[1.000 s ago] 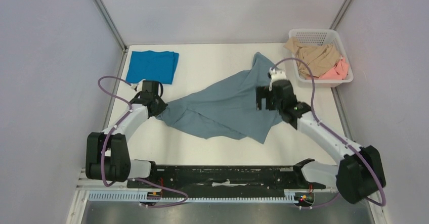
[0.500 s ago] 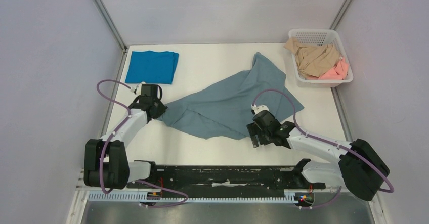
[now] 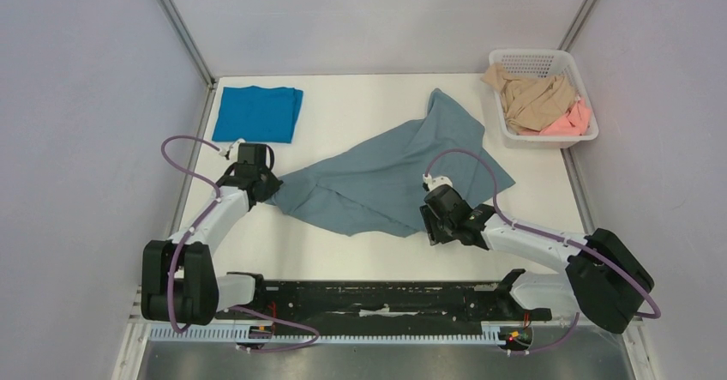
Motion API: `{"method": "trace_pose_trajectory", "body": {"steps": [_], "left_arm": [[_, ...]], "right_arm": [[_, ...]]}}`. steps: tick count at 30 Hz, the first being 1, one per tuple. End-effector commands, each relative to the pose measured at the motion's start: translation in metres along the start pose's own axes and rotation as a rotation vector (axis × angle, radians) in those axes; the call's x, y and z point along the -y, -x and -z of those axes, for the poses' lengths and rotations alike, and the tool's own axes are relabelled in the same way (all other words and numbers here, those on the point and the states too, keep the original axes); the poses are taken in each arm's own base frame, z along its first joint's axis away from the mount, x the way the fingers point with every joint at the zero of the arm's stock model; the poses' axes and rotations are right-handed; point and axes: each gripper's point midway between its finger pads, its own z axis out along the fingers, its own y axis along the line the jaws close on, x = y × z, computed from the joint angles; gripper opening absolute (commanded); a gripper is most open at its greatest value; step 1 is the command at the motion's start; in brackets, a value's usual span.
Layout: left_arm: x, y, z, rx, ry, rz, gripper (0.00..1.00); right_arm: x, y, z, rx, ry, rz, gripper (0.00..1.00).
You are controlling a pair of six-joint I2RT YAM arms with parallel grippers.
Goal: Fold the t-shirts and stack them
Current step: Flatten out the tshirt
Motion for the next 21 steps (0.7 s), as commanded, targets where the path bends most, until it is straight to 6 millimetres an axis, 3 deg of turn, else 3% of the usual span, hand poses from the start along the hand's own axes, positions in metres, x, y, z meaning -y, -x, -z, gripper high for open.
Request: {"method": "trace_pose_trajectory", "body": {"steps": [1,7,9,15,21], "left_arm": [[0.001,0.012,0.006,0.057,-0.011,0.033,0.02],[0.000,0.011,0.006,0.059,-0.005,0.033,0.02],[0.002,0.015,0.009,0.068,-0.012,0.034,0.02],[0.025,0.043,0.024,0.122,-0.077,0.054,0.02],[0.057,0.100,0.057,0.232,-0.122,0.082,0.02]], "right_arm": [[0.014,-0.021,-0.017,-0.045,-0.044,-0.064,0.43],[0.027,-0.011,-0.013,0.015,-0.096,-0.098,0.04],[0.029,0.006,-0.005,0.079,-0.105,-0.108,0.00],[0.039,0.096,0.032,0.308,-0.157,-0.157,0.00],[0.079,0.194,0.076,0.489,-0.273,-0.238,0.00]]}}
